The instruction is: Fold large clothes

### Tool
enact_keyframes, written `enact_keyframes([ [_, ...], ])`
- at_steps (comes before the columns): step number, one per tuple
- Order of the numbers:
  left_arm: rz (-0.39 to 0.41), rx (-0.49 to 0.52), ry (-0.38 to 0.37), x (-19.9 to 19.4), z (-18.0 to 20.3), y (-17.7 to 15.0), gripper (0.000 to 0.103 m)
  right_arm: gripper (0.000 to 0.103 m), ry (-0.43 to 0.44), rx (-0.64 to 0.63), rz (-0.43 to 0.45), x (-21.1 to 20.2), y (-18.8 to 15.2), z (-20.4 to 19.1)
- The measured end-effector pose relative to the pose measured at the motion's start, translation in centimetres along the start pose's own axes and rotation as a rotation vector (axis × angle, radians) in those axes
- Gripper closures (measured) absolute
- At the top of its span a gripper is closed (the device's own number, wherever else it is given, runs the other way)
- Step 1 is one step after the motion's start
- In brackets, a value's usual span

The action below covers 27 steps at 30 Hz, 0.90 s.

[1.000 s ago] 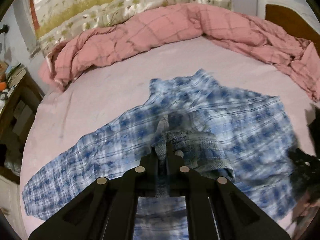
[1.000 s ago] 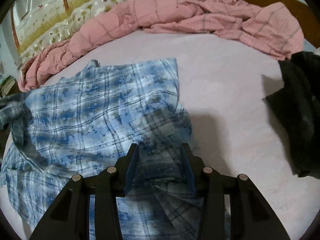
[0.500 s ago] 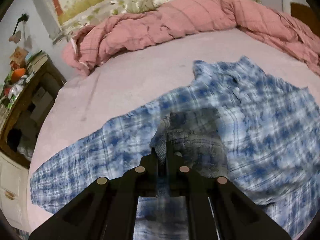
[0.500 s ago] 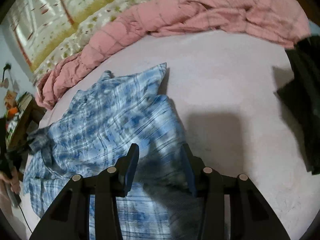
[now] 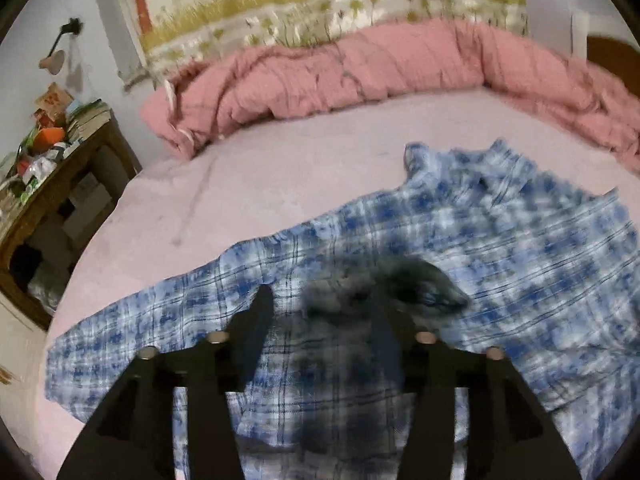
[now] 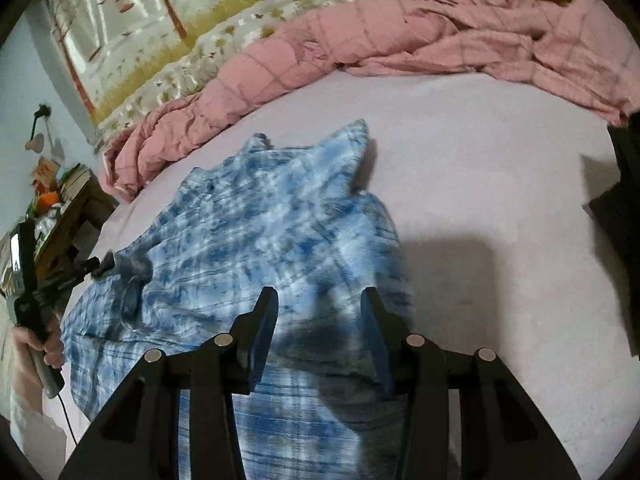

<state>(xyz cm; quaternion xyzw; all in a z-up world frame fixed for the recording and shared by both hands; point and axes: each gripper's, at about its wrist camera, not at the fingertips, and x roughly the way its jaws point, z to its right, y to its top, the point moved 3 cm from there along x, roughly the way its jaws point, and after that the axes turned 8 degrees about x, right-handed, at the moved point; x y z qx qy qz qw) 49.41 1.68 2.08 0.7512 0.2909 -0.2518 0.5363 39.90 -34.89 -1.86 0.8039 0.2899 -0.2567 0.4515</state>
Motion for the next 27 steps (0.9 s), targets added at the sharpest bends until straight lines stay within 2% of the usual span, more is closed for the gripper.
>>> enact_keyframes([
  [1, 0.034, -0.013, -0.01, -0.9, -0.2, -0.4, 0.041, 0.058, -0.003, -0.025, 0.024, -0.3, 0.0, -0.7],
  [2, 0.073, -0.026, -0.014, -1.9, -0.4, -0.8, 0.036, 0.053, -0.008, -0.046, 0.049, -0.7, -0.1, -1.3],
  [3, 0.108, -0.038, -0.015, -2.9, -0.7, -1.3, 0.033, 0.044, -0.01, -0.059, 0.066, -1.0, -0.2, -1.6],
  [4, 0.131, -0.049, -0.015, -3.6, -0.9, -1.6, 0.027, 0.041, -0.013, -0.077, 0.088, -1.3, -0.3, -2.1],
  [7, 0.153, -0.122, 0.003, -4.5, -2.3, -2.7, 0.025, 0.039, -0.009, -0.133, 0.119, -1.6, -0.7, -3.7],
  [9, 0.174, -0.146, -0.034, -4.7, -2.3, -3.2, 0.025, 0.039, -0.001, -0.15, 0.095, -1.0, -1.0, -4.6],
  [11, 0.158, -0.118, -0.116, -4.2, -0.9, -2.8, 0.025, 0.039, -0.042, -0.154, 0.084, -0.2, -1.2, -5.0],
  [14, 0.135, -0.082, -0.187, -3.0, 1.9, -1.1, 0.024, 0.039, -0.072, -0.129, 0.074, 0.7, -1.4, -4.4],
  [18, 0.04, -0.22, -0.317, 0.9, 3.5, 1.6, 0.024, 0.039, -0.106, -0.111, 0.073, 1.1, -1.3, -3.0],
  [19, 0.01, -0.257, -0.333, 2.2, 3.6, 2.2, 0.024, 0.039, -0.109, -0.104, 0.074, 1.1, -1.2, -2.7],
  [21, -0.057, -0.299, -0.303, 4.4, 3.8, 2.6, 0.025, 0.039, -0.104, -0.087, 0.065, 1.2, -1.1, -2.3],
  [22, -0.092, -0.3, -0.27, 5.4, 4.0, 2.7, 0.032, 0.039, -0.102, -0.083, 0.063, 1.3, -1.1, -2.2],
  [23, -0.117, -0.29, -0.234, 5.8, 4.1, 2.5, 0.057, 0.039, -0.102, -0.084, 0.062, 1.3, -1.1, -2.2],
  [24, -0.139, -0.271, -0.193, 6.2, 4.2, 2.3, 0.075, 0.039, -0.104, -0.087, 0.064, 1.3, -1.1, -2.2],
  [25, -0.156, -0.239, -0.151, 6.3, 4.2, 1.9, 0.102, 0.039, -0.105, -0.096, 0.064, 1.4, -1.2, -2.2],
  [27, -0.138, -0.203, -0.135, 5.6, 3.6, 1.1, 0.102, 0.039, -0.105, -0.118, 0.061, 1.6, -1.4, -2.5],
])
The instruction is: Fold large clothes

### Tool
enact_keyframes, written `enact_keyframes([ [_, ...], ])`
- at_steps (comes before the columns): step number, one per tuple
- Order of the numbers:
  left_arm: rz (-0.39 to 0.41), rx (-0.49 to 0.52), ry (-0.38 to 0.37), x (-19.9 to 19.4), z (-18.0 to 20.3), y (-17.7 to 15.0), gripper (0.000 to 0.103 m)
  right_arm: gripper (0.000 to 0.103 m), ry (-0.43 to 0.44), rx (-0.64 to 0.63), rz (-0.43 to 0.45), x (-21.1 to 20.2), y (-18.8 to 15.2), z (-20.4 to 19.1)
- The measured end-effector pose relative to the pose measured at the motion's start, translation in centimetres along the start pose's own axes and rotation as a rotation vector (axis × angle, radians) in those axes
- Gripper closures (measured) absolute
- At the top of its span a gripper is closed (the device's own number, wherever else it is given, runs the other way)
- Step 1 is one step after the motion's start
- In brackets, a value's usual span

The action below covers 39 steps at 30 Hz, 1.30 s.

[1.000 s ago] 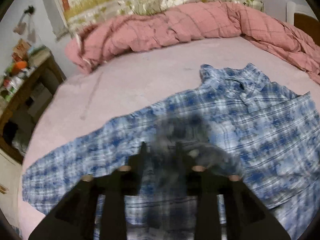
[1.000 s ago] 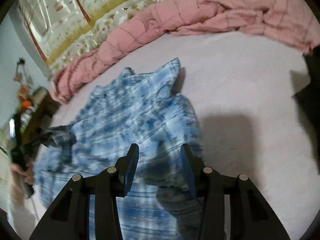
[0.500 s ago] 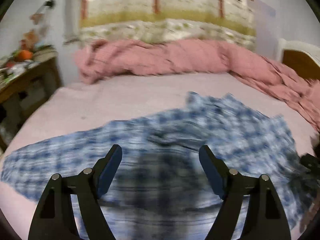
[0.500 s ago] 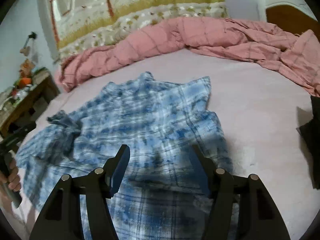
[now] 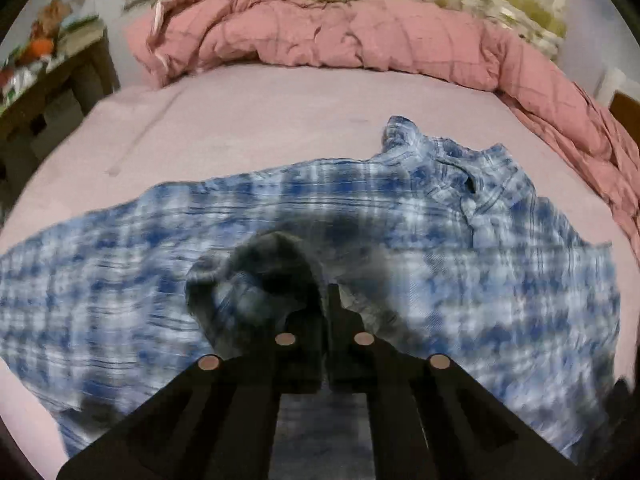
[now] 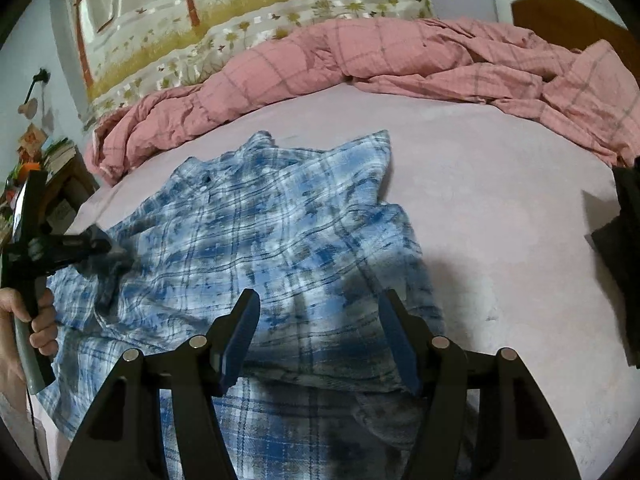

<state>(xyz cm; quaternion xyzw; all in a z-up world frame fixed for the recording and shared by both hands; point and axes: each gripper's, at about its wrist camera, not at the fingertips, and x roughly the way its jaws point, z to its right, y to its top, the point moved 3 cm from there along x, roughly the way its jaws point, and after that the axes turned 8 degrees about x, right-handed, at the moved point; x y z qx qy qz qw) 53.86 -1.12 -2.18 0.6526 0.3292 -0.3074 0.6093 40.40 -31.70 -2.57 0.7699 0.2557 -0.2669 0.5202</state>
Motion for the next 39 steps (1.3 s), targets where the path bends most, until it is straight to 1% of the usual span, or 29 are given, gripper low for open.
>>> enact_keyframes([
  [1, 0.021, 0.018, 0.01, -0.9, -0.6, -0.3, 0.102, 0.039, -0.003, -0.008, -0.001, 0.0, -0.1, -0.4],
  [3, 0.046, 0.052, 0.065, -2.6, -2.1, -0.8, 0.102, 0.039, -0.016, -0.031, -0.006, 0.3, -0.3, -1.0],
  [7, 0.034, 0.112, 0.172, -4.7, -5.9, -0.9, 0.102, 0.039, -0.011, -0.086, -0.026, 0.6, -1.0, -2.4],
  [9, 0.011, 0.124, 0.168, -4.8, -7.6, -1.1, 0.101, 0.039, -0.014, -0.106, -0.032, 0.8, -1.2, -3.1],
  [10, -0.001, 0.127, 0.171, -4.8, -8.3, -1.5, 0.096, 0.039, -0.016, -0.115, -0.034, 0.8, -1.3, -3.3],
  [12, -0.021, 0.122, 0.181, -4.7, -9.5, -2.4, 0.093, 0.039, -0.016, -0.13, -0.042, 1.0, -1.5, -3.6],
  [13, -0.02, 0.116, 0.195, -4.7, -10.1, -3.0, 0.079, 0.039, -0.019, -0.134, -0.045, 1.1, -1.6, -3.5],
  [14, -0.007, 0.111, 0.206, -4.8, -10.6, -3.7, 0.062, 0.039, -0.026, -0.136, -0.048, 1.2, -1.6, -3.5],
  [15, 0.018, 0.101, 0.204, -5.2, -11.1, -4.4, 0.056, 0.039, -0.029, -0.135, -0.049, 1.3, -1.6, -3.4],
  [16, 0.046, 0.084, 0.195, -5.7, -11.7, -5.2, 0.053, 0.039, -0.031, -0.131, -0.05, 1.4, -1.5, -3.2],
  [18, 0.088, 0.035, 0.167, -6.7, -13.0, -6.7, 0.051, 0.039, -0.036, -0.12, -0.051, 1.5, -1.5, -2.8],
  [20, 0.14, -0.036, 0.143, -8.2, -14.9, -8.5, 0.038, 0.039, -0.043, -0.108, -0.042, 1.5, -1.2, -2.4],
  [22, 0.189, -0.117, 0.118, -9.2, -17.1, -10.2, 0.035, 0.039, -0.043, -0.091, -0.015, 1.3, -1.0, -2.1],
  [24, 0.212, -0.184, 0.079, -9.6, -19.4, -11.4, 0.034, 0.038, -0.038, -0.08, 0.017, 0.9, -0.7, -2.0],
  [26, 0.218, -0.225, 0.073, -9.4, -21.3, -12.1, 0.034, 0.033, -0.032, -0.084, 0.068, 0.2, -0.4, -2.2],
  [28, 0.23, -0.252, 0.092, -9.4, -23.4, -12.7, 0.034, 0.025, -0.024, -0.095, 0.112, -0.4, -0.2, -2.6],
  [29, 0.234, -0.269, 0.102, -9.3, -24.6, -12.9, 0.03, 0.017, -0.021, -0.105, 0.151, -1.0, -0.2, -3.0],
  [30, 0.225, -0.293, 0.111, -9.1, -25.8, -13.2, 0.028, 0.011, -0.019, -0.111, 0.169, -1.2, -0.1, -3.3],
  [32, 0.19, -0.359, 0.119, -8.4, -28.2, -13.8, 0.026, 0.008, -0.001, -0.141, 0.214, -1.9, -0.2, -4.3],
  [33, 0.184, -0.392, 0.12, -8.2, -29.2, -14.3, 0.026, 0.001, 0.009, -0.152, 0.224, -2.1, -0.3, -4.7],
  [34, 0.176, -0.43, 0.128, -7.9, -30.3, -14.9, 0.023, 0.0, 0.017, -0.16, 0.235, -2.3, -0.4, -5.2],
  [37, 0.159, -0.566, 0.199, -6.9, -32.8, -16.8, 0.022, 0.0, 0.041, -0.154, 0.304, -3.7, -0.6, -6.3],
  [38, 0.153, -0.592, 0.199, -6.4, -33.2, -17.3, 0.022, 0.0, 0.062, -0.141, 0.321, -4.0, -0.7, -6.5],
  [39, 0.145, -0.614, 0.177, -5.9, -33.7, -17.6, 0.022, 0.0, 0.078, -0.131, 0.335, -4.2, -0.8, -6.7],
])
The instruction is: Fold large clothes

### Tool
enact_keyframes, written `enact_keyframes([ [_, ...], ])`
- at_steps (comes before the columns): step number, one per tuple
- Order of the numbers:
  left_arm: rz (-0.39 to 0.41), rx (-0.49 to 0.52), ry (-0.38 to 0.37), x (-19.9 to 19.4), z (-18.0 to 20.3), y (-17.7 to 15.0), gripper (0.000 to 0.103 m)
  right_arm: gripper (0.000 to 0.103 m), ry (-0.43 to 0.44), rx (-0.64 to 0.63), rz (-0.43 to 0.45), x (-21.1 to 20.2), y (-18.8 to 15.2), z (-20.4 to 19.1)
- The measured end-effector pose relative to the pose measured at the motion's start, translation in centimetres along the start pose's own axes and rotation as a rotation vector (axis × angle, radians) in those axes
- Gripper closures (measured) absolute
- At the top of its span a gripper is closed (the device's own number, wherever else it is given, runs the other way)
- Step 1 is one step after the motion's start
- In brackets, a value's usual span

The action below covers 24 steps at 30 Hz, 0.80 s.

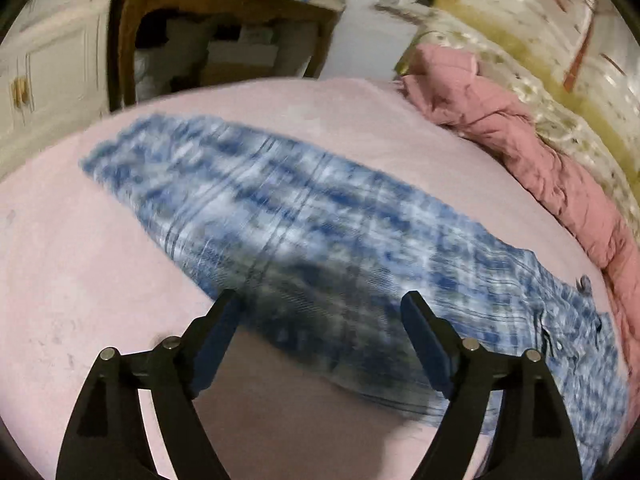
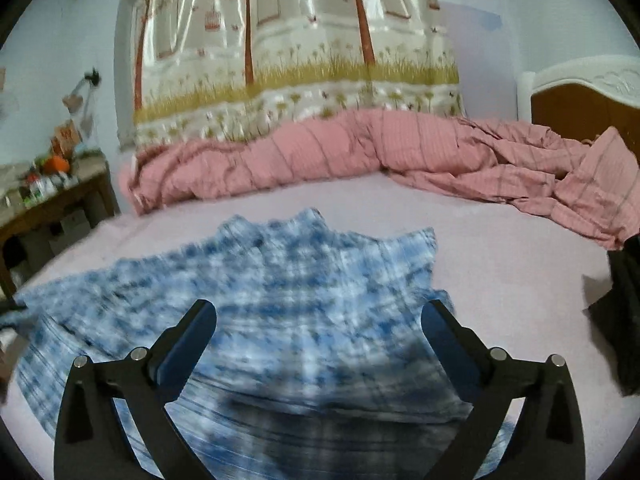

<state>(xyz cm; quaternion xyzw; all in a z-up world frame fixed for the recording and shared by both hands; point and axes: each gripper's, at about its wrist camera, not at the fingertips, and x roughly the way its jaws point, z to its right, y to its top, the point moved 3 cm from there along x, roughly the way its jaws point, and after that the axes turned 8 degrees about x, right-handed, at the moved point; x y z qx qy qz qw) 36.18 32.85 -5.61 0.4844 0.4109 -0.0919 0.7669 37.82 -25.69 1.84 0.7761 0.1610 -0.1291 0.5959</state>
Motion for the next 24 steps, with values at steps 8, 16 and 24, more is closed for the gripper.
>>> enact_keyframes([
  [8, 0.064, -0.2, -0.016, 1.8, -4.9, 0.2, 0.014, 0.0, 0.134, -0.037, -0.125, 1.6, -2.8, -2.3],
  [16, 0.096, -0.215, 0.049, 3.5, -5.7, 2.5, 0.019, 0.0, 0.123, -0.053, -0.142, 2.0, -3.4, -2.7],
  [24, 0.159, -0.025, 0.063, 2.1, -2.0, 3.3, 0.101, 0.005, -0.049, -0.111, -0.158, 2.7, -3.5, -3.2],
])
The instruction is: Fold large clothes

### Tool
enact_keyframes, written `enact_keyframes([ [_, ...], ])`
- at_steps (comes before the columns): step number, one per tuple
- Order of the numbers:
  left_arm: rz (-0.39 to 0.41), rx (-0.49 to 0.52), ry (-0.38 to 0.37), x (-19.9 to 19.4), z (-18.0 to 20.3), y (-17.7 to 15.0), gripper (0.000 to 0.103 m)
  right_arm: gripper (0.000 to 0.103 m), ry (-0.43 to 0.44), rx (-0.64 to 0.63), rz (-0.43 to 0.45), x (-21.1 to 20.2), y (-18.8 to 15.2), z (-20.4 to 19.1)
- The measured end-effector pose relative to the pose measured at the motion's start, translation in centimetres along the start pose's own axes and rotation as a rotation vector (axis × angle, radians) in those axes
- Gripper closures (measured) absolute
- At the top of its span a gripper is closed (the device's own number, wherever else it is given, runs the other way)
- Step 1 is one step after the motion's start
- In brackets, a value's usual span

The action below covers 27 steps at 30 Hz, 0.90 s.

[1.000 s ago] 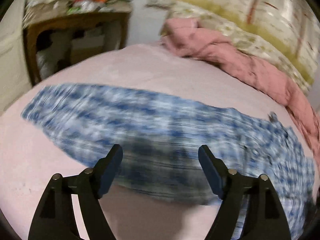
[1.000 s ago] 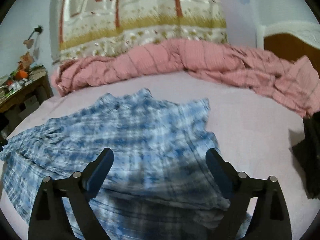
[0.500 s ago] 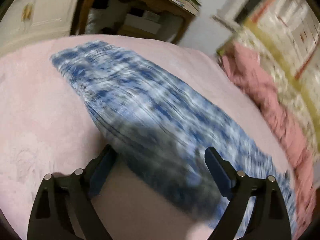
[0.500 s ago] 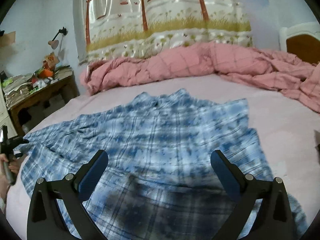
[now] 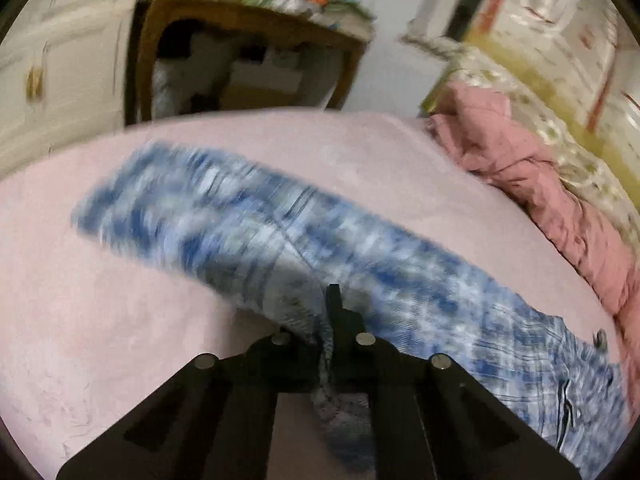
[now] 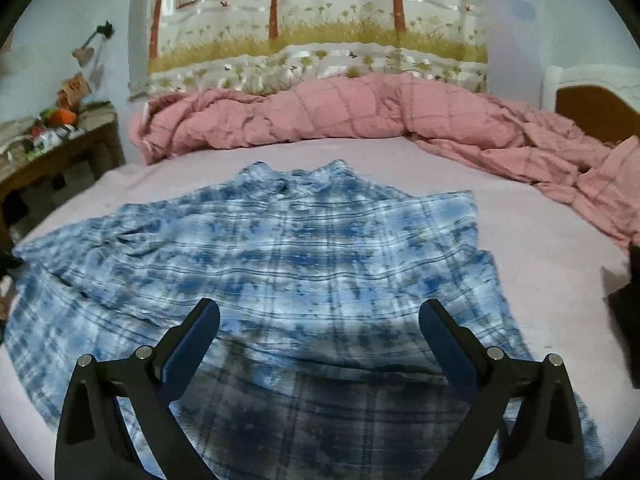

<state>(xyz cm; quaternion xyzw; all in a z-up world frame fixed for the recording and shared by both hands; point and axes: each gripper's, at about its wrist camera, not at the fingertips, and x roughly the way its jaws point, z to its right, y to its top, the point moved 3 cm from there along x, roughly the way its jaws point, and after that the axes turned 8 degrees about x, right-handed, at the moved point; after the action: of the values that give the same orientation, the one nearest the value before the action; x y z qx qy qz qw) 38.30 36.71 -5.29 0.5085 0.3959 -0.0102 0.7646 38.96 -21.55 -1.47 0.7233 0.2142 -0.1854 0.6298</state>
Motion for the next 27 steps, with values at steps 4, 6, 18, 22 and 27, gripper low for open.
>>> enact_keyframes([
  [4, 0.099, 0.066, -0.124, -3.7, 3.7, 1.3, 0.101, 0.008, -0.025, -0.013, -0.003, 0.1, -0.1, -0.1],
  [6, 0.124, 0.086, -0.214, -5.7, 7.0, 1.6, 0.101, 0.009, -0.032, -0.003, -0.008, 0.4, 0.0, 0.0],
  [18, 0.013, 0.447, -0.58, -15.3, 33.4, -4.8, 0.101, 0.014, -0.024, 0.105, -0.088, 2.0, -0.4, 1.3],
  [22, -0.071, 0.504, -0.559, -12.7, 36.8, -9.9, 0.1, 0.014, -0.018, 0.092, -0.078, 1.8, -0.4, 1.0],
  [27, -0.152, 0.691, -0.472, -9.5, 36.1, -15.6, 0.04, 0.014, -0.009, 0.07, -0.082, 2.0, -0.4, 0.6],
])
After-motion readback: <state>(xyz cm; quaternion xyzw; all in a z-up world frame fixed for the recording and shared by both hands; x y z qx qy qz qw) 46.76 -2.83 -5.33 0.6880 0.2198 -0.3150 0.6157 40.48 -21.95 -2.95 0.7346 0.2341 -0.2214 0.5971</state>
